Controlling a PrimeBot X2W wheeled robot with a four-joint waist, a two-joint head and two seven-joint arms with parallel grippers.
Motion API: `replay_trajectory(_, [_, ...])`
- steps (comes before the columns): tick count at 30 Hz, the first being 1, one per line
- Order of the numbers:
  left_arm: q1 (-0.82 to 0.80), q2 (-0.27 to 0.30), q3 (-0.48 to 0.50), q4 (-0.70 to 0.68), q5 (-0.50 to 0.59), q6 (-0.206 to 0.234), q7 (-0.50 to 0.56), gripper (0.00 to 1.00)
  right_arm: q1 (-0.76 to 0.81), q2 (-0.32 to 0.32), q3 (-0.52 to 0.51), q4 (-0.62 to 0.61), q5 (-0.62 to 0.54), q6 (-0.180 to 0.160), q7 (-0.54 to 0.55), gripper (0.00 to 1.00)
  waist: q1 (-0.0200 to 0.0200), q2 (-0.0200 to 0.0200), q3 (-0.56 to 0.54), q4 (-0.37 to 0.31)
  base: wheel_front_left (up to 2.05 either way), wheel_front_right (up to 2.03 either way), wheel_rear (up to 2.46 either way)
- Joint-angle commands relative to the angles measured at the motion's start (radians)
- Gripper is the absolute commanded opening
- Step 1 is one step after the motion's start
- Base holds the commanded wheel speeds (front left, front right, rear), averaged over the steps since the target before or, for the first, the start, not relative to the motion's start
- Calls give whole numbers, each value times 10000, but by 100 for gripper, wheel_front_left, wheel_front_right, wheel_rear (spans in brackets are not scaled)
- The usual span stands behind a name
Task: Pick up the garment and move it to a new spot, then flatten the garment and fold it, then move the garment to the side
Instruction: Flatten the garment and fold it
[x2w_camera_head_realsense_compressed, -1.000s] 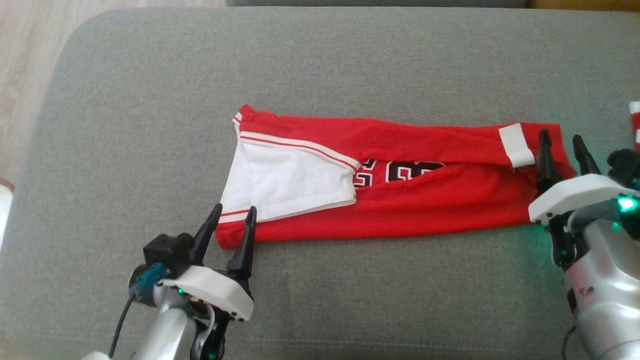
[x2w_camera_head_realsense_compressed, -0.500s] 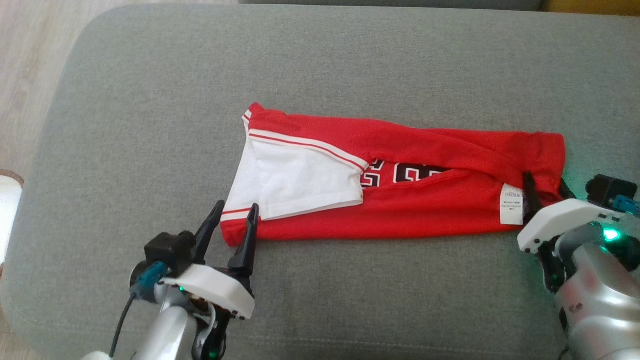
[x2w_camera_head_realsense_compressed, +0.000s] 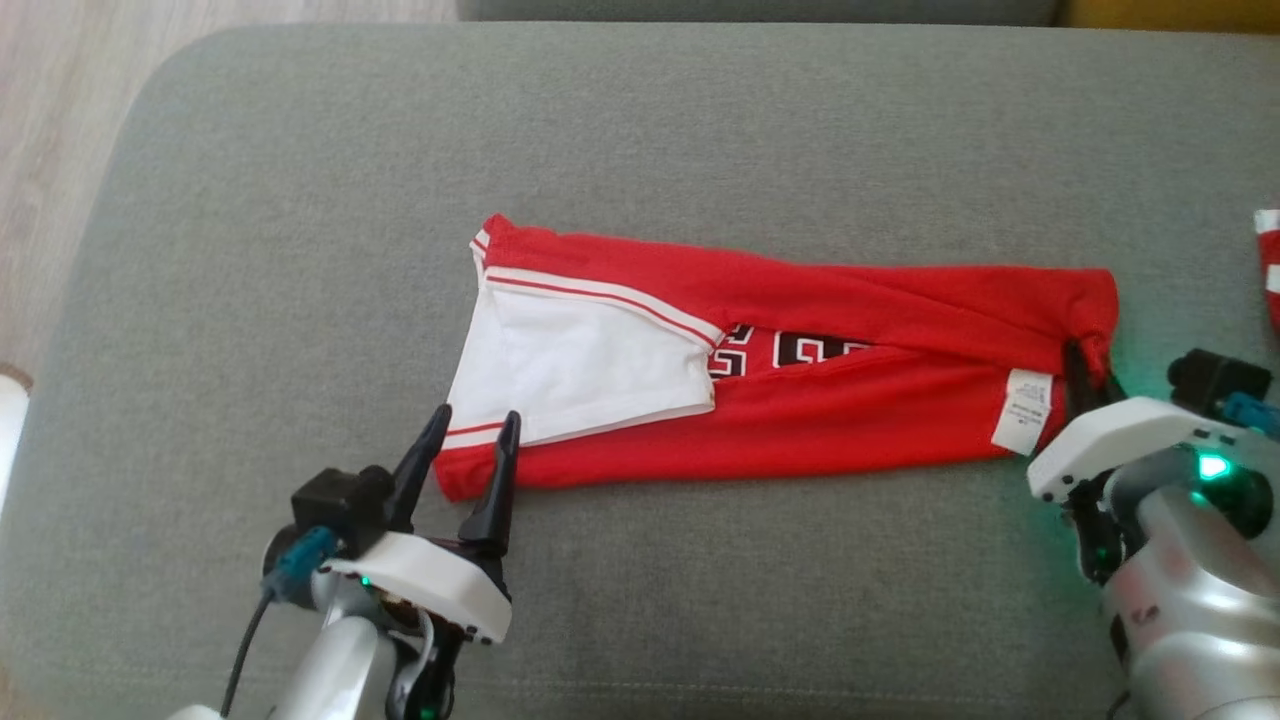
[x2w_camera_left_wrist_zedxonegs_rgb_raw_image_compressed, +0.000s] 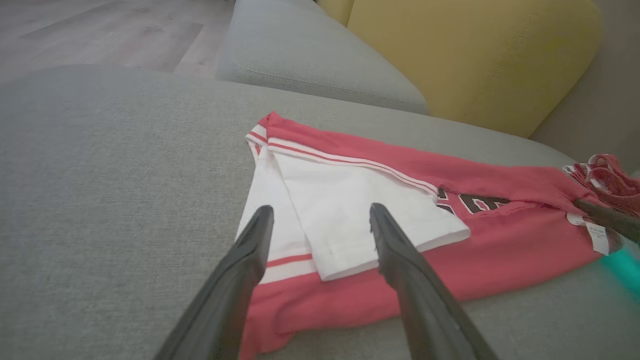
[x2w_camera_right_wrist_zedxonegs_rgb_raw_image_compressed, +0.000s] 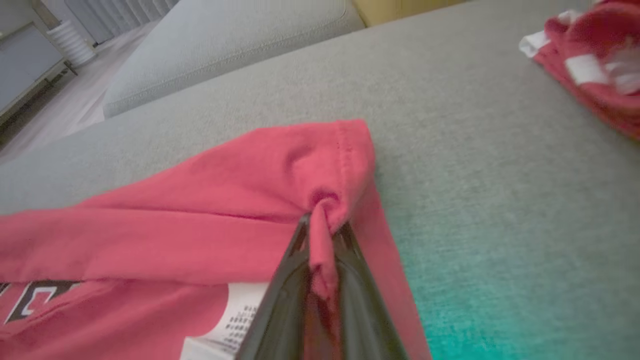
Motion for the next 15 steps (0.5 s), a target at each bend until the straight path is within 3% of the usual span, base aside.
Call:
replay_trajectory(1, [-152,14,255,-327,-37,18,-124,100,-2,-177,87,-304,66,65,-205,0,1,0,-52,-87,0,0,0])
replay_trajectory(8, [-173,13,-62,-269,-188,55,-124,100,-123,-259,188,-1090,89,65,-496,0,1,0,-91,-386,0,0,0])
replay_trajectory(15, [-240,13,-417,-218,-330,96,-124,100,240,218,1807,-3003,578,65,-420,0,1,0,-133,-207,0,0,0])
